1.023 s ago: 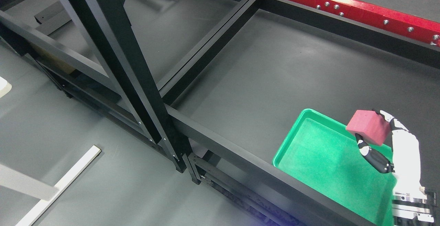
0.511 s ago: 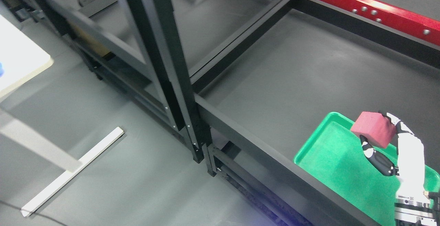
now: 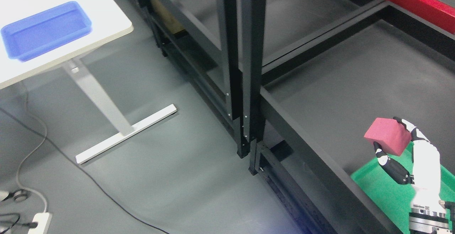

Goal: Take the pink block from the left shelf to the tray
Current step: 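Turn and drive toward the blue tray on the desk holding the cube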

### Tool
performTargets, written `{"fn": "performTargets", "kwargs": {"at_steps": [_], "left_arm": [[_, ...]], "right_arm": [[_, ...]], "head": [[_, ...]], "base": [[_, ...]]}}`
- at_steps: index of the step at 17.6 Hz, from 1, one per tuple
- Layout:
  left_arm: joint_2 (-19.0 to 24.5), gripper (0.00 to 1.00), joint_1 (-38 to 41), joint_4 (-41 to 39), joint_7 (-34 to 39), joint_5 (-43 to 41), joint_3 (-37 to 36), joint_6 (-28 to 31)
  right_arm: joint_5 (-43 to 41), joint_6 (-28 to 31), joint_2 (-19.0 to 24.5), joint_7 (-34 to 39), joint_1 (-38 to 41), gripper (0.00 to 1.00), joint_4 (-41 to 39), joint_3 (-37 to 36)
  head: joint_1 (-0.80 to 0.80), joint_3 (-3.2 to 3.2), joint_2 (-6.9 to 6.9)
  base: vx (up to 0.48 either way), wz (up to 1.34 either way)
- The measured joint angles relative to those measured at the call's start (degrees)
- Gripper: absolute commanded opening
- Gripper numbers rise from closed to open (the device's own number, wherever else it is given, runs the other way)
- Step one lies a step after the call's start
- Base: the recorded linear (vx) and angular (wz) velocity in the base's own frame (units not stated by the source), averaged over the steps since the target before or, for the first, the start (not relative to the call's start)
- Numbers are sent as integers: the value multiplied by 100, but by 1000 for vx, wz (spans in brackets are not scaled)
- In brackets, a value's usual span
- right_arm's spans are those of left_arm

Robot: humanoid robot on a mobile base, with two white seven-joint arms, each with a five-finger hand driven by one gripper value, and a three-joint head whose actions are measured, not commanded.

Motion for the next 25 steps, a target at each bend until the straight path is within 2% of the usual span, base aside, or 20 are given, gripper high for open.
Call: {"fn": "performTargets", "kwargs": {"at_steps": [13,25], "left_arm": [[0,100,1,0,0,0,0,0],[0,100,1,0,0,0,0,0]], "right_arm": [[-170,-90,-19,-2,24,4,-1,-28],[-210,-98,6,63,45,4,-1,2]], "head": [[0,0,1],[0,0,1]], "base": [[-105,854],[22,345]]}}
